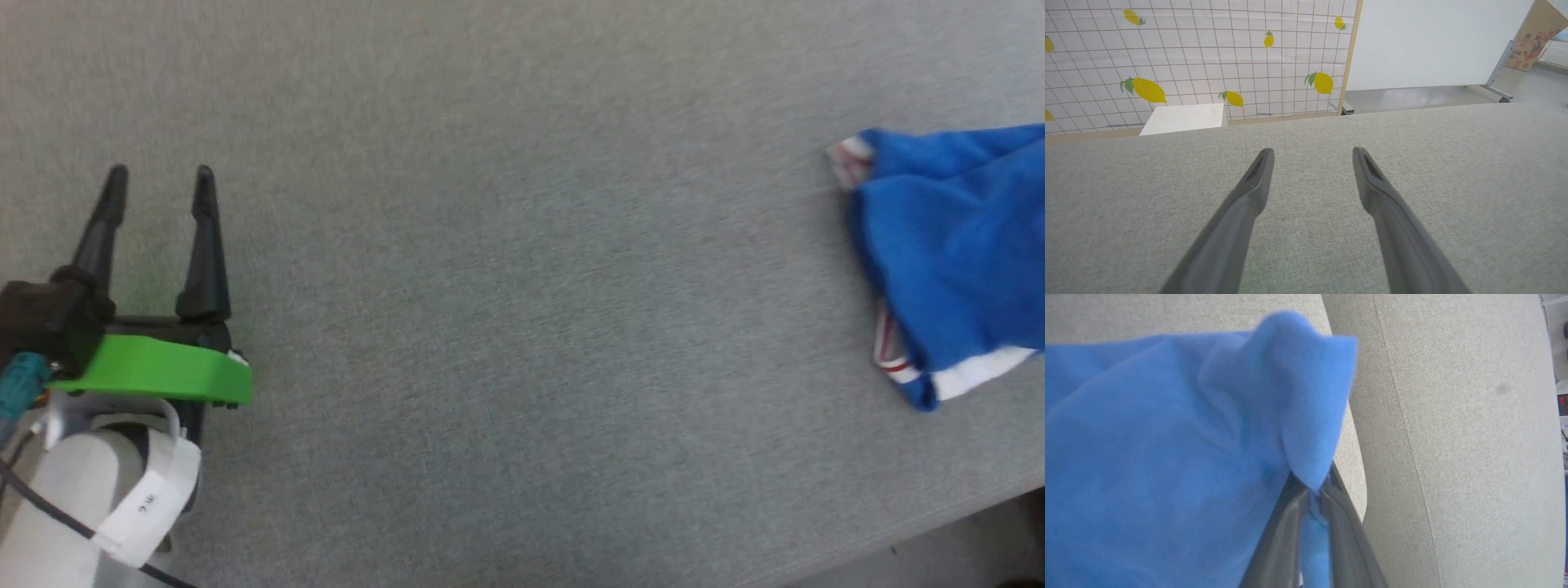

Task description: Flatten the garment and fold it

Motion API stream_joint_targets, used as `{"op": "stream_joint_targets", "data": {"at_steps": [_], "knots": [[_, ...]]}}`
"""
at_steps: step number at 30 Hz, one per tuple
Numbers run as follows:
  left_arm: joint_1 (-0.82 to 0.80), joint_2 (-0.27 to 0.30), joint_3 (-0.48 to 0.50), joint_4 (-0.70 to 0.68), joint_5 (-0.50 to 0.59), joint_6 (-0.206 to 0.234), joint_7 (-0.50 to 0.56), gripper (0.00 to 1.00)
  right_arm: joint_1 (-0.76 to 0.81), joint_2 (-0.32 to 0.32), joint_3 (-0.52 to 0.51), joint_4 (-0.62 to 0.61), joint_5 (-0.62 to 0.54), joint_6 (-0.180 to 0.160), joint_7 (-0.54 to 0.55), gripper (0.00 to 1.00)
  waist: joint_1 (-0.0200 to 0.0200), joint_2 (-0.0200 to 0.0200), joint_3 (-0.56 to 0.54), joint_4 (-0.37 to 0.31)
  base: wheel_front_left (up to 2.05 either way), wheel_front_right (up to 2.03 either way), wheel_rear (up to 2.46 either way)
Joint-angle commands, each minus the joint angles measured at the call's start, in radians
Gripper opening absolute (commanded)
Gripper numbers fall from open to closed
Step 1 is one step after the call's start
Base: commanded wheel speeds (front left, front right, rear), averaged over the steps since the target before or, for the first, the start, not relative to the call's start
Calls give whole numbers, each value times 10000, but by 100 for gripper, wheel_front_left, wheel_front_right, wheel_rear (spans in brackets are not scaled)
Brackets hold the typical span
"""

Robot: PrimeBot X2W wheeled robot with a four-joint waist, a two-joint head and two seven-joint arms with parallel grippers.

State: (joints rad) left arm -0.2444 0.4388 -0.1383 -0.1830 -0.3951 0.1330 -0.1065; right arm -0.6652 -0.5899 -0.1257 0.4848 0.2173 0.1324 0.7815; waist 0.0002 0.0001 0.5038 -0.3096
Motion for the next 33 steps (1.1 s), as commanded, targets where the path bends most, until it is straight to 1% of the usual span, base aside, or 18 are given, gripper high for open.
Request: {"op": "stream_joint_targets", "data": {"at_steps": [1,6,9,10,11,12,18,22,25,28,31,33], "knots": [[-129,123,74,-166,123,87,69,100,-178,47,-344,125,-218,-17,-147,0,-2,-1,879,541,0,0,0],[3,330,302,-636,133,252,247,100,-302,178,-1419,325,-1065,-17,-221,0,-2,-1,1276,632,0,0,0],[116,445,419,-801,104,297,318,100,-408,456,-1986,267,-1579,-17,-217,0,-2,-1,1400,605,0,0,0],[144,465,434,-827,94,302,332,100,-426,532,-2120,233,-1735,-17,-233,4,-2,-1,1410,595,0,0,0],[174,482,445,-850,86,309,340,100,-423,594,-2191,201,-1922,-17,-201,91,-2,-1,1408,583,0,0,0],[203,495,450,-861,75,315,353,100,-440,668,-2319,187,-2037,-17,-130,100,-2,-1,1394,562,0,0,0],[321,461,420,-692,-17,306,291,100,-514,845,-2609,-255,-2363,-17,-202,100,-2,-1,995,457,0,0,0],[461,319,433,-368,-159,318,82,100,-642,857,-2433,-777,-2054,-17,-487,100,-2,-1,423,410,0,0,0],[620,152,492,-80,-308,349,-177,100,-822,823,-1978,-1259,-1633,-17,-999,100,-2,-1,-130,412,0,0,0],[811,-25,576,213,-479,381,-449,100,-1085,848,-1210,-1704,-1095,-17,-1718,100,-2,-1,-700,427,0,0,0],[951,-259,612,478,-648,408,-725,100,-1425,957,-443,-2019,-576,-17,-2477,100,-2,-1,-1278,576,0,0,0],[1012,-391,620,629,-713,421,-876,100,-1597,1148,-46,-2153,-199,-17,-2923,100,-2,-1,-1621,701,0,0,0]]}}
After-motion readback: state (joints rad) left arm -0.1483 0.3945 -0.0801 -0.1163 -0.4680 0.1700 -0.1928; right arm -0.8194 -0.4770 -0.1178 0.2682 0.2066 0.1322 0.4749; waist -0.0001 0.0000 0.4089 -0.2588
